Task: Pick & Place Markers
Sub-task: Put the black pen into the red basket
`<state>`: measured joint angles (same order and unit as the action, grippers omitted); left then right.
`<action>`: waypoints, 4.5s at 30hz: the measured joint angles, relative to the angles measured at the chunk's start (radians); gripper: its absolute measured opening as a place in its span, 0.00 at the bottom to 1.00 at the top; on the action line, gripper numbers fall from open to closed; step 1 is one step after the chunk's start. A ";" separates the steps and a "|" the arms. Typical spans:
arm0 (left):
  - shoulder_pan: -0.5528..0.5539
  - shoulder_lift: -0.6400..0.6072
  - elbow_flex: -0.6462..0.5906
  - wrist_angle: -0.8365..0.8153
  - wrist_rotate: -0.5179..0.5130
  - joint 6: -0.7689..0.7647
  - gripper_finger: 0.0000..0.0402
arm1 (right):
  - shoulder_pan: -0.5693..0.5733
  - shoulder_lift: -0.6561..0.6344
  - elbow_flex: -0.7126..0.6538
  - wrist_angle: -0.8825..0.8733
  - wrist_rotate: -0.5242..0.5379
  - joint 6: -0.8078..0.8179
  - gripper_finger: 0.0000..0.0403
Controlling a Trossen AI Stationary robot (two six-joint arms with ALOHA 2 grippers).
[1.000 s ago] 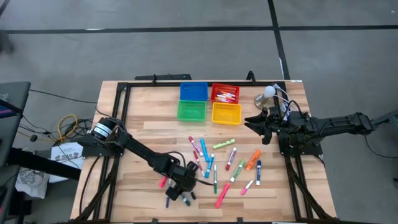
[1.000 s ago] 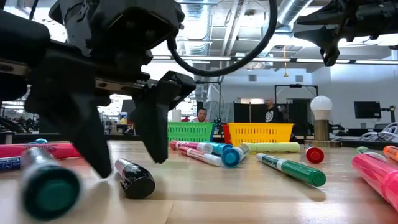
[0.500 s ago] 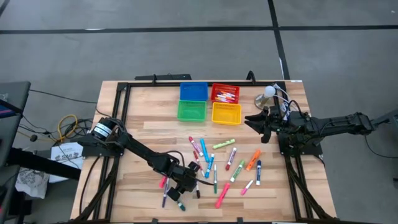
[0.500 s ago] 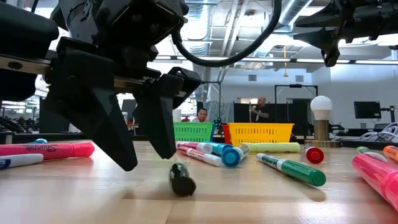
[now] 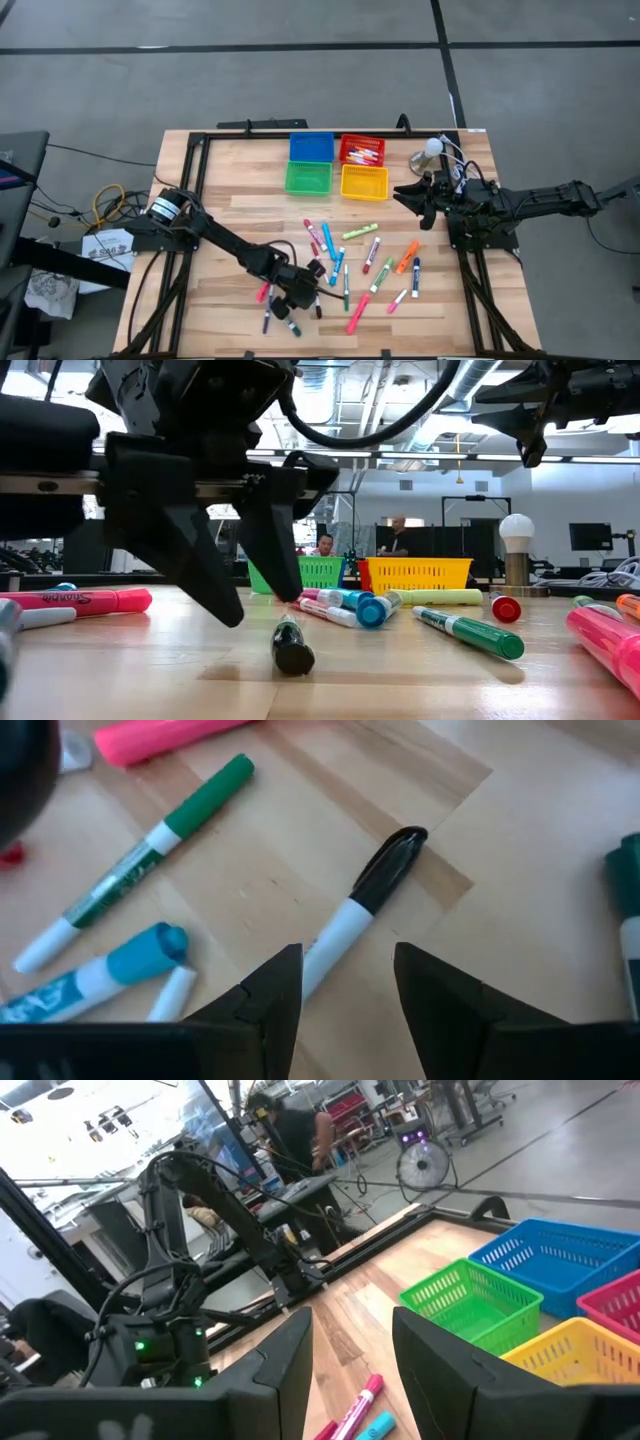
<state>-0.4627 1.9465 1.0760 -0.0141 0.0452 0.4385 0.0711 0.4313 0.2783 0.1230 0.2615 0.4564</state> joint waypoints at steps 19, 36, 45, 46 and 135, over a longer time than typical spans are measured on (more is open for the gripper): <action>0.037 0.000 0.000 0.031 0.147 0.096 0.40 | 0.000 0.000 0.000 0.000 0.000 0.016 0.32; 0.059 0.118 0.103 0.038 0.174 0.136 0.40 | 0.000 0.000 0.000 -0.011 -0.001 0.044 0.32; 0.073 0.141 0.108 0.015 0.229 0.085 0.39 | 0.000 0.000 0.000 -0.020 -0.001 0.051 0.32; 0.074 0.141 0.108 0.014 0.235 0.074 0.37 | 0.000 0.000 0.000 -0.020 0.000 0.051 0.32; 0.507 -0.379 0.102 0.300 -0.108 -0.639 0.14 | -0.001 0.125 0.001 0.222 -0.166 0.101 0.33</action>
<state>0.0441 1.5674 1.1782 0.2858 -0.0628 -0.2000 0.0697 0.5564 0.2790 0.3450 0.0950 0.5570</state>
